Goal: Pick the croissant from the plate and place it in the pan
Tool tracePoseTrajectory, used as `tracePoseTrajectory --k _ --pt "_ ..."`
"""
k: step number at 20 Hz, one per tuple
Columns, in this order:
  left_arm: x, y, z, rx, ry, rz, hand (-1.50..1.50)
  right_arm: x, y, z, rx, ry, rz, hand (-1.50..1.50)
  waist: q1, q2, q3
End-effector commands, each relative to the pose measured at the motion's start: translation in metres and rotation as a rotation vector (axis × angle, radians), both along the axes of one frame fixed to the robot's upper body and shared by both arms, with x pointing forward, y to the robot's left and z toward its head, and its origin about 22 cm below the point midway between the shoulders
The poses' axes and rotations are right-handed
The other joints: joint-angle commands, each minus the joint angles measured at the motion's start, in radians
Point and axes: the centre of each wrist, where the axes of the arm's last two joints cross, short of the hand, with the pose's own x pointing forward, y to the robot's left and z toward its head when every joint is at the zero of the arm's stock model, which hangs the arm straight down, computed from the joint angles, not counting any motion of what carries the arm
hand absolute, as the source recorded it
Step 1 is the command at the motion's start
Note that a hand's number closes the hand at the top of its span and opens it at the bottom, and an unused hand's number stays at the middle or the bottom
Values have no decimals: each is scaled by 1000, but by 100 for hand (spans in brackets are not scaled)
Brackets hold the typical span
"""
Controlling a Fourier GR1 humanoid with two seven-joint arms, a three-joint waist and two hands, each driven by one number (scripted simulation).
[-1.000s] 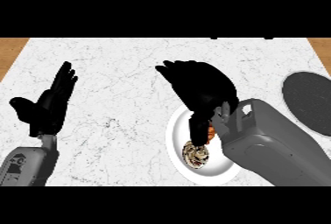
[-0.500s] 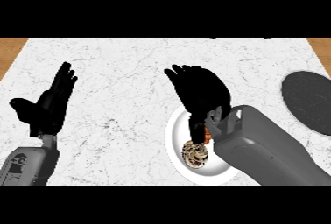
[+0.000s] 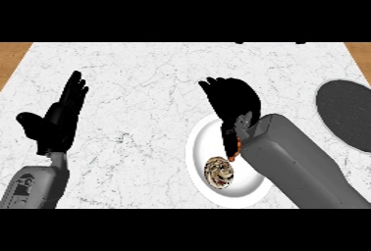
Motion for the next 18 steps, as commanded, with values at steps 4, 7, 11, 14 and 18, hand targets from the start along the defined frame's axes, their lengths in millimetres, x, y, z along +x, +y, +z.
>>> tracePoseTrajectory --k 4,7,11,14,18 --pt "-10 8 21 -4 6 5 0 -13 3 -26 -74 77 22 -150 1 -2 0" --pt "4 19 8 4 -13 -11 0 6 -12 -12 -76 82 19 -150 -2 0 0" --pt "-13 7 -2 5 0 6 0 -1 -6 -37 -157 111 6 -150 1 -1 0" --pt "6 7 9 -6 1 -5 0 13 3 -46 -269 90 -4 -150 5 3 0" --pt "15 -2 22 0 -4 8 0 10 12 -57 -313 90 -10 -150 0 2 0"
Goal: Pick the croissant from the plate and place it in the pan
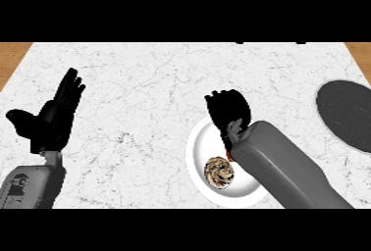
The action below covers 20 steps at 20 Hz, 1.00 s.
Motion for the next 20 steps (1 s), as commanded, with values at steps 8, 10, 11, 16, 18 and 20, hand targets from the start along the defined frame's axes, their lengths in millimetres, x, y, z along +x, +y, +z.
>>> tracePoseTrajectory --k 8,10,11,16,18,20 --pt "-4 -14 -9 -2 13 -18 0 22 -1 -27 -100 53 -45 -150 3 1 0" --pt "-5 1 -10 4 5 1 0 -16 9 -61 -103 55 -16 -150 -3 0 0" --pt "-3 -4 -15 3 6 3 0 5 -3 -34 -111 47 -32 -150 -3 0 0" --pt "-2 -9 -27 5 12 -7 0 21 -1 -41 -170 76 -25 -150 -1 1 0" --pt "-5 -9 -7 5 0 7 0 26 -13 -54 -156 89 -50 -150 2 1 0" --pt "-7 3 3 2 -7 -20 0 16 -18 -69 -194 112 -48 -150 1 0 0"
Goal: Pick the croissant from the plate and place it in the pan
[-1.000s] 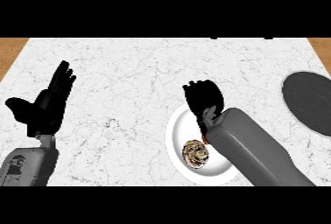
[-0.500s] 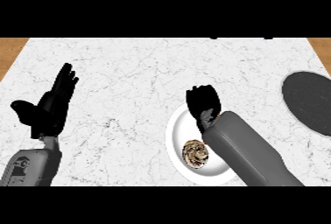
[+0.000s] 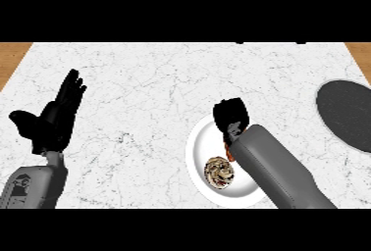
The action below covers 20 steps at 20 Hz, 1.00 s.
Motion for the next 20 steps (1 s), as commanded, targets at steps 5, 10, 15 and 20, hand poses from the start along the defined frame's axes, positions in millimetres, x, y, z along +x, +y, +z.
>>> tracePoseTrajectory --k 5,10,15,20 --pt "-4 5 -7 3 -11 2 0 4 -19 -11 0 81 -32 -150 -3 -1 0" --pt "6 -9 -8 2 3 3 0 8 -11 -26 4 94 127 150 -1 2 0" --pt "-4 2 4 -3 -15 2 0 -2 -10 -25 24 93 117 150 -2 -1 0" --pt "-6 16 2 -7 15 57 0 -48 -26 -29 442 -15 -82 150 -59 -18 1"
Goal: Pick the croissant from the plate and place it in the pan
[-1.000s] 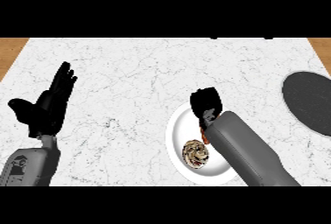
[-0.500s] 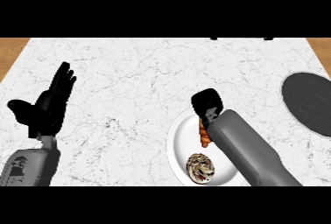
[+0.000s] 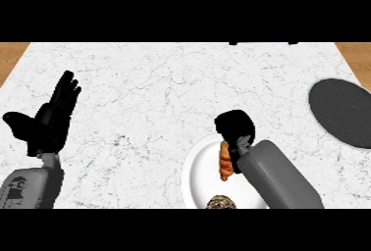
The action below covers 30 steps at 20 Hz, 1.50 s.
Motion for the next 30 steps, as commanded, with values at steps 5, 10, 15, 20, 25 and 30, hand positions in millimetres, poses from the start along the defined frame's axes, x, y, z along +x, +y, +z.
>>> tracePoseTrajectory --k 5,10,15,20,25,30 --pt "-6 5 1 -2 6 21 0 -84 -24 4 362 -104 -200 150 -21 1 6" --pt "-6 8 -7 11 -2 24 0 -95 -38 68 425 -520 -197 150 -16 5 5" --pt "-6 1 -5 3 -4 11 0 -143 -55 102 522 -697 -243 150 -4 9 5" --pt "-4 -19 5 -2 -8 -29 0 -134 -97 127 561 -840 -364 150 18 15 6" --pt "-2 5 -3 -3 -16 -7 0 -116 -148 121 696 -902 -496 150 21 18 6" --pt "0 -23 -2 -10 3 -28 0 -79 -203 132 872 -908 -595 150 26 19 6"
